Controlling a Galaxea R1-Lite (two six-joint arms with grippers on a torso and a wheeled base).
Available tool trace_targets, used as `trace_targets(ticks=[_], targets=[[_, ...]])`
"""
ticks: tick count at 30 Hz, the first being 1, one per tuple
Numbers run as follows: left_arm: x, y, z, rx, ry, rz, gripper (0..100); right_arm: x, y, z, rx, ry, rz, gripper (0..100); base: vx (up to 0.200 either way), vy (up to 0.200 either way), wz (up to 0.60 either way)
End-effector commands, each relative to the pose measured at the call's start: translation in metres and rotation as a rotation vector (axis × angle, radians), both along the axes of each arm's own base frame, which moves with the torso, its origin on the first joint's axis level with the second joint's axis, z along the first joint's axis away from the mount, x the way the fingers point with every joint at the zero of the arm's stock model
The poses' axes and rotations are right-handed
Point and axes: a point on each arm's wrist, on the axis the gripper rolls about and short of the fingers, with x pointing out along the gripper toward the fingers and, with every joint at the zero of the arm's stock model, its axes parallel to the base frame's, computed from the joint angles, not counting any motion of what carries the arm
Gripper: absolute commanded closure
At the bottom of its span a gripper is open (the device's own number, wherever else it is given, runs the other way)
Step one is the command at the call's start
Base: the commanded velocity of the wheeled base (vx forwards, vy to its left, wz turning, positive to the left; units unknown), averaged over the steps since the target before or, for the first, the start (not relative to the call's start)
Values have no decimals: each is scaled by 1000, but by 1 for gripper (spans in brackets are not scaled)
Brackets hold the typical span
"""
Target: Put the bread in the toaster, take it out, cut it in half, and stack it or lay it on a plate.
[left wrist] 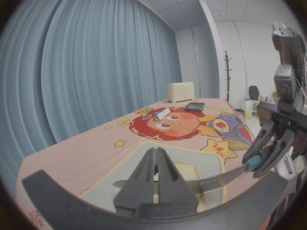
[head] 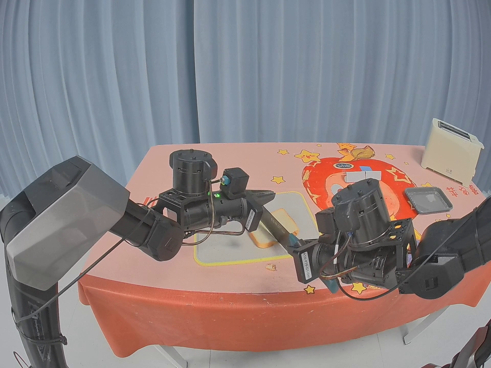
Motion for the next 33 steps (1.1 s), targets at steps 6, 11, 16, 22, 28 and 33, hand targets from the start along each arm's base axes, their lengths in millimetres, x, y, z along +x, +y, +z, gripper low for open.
trace_targets(ticks=[6,11,16,22,28,33], targets=[[0,1,4,-7,-11,2,100,2,3,6,10,-17,6,100,0,0,0],[1,2,-6,5,11,5,100,4,5,8,15,-24,8,100,0,0,0],[4,1,-17,16,27,6,100,5,6,14,24,-38,8,100,0,0,0],[4,0,-16,14,24,5,100,7,4,11,17,-27,-1,100,0,0,0],[5,0,-10,5,10,5,100,5,1,2,1,-7,-5,100,0,0,0],[7,-1,-2,-4,-6,5,100,5,1,-3,-11,5,-5,100,0,0,0]])
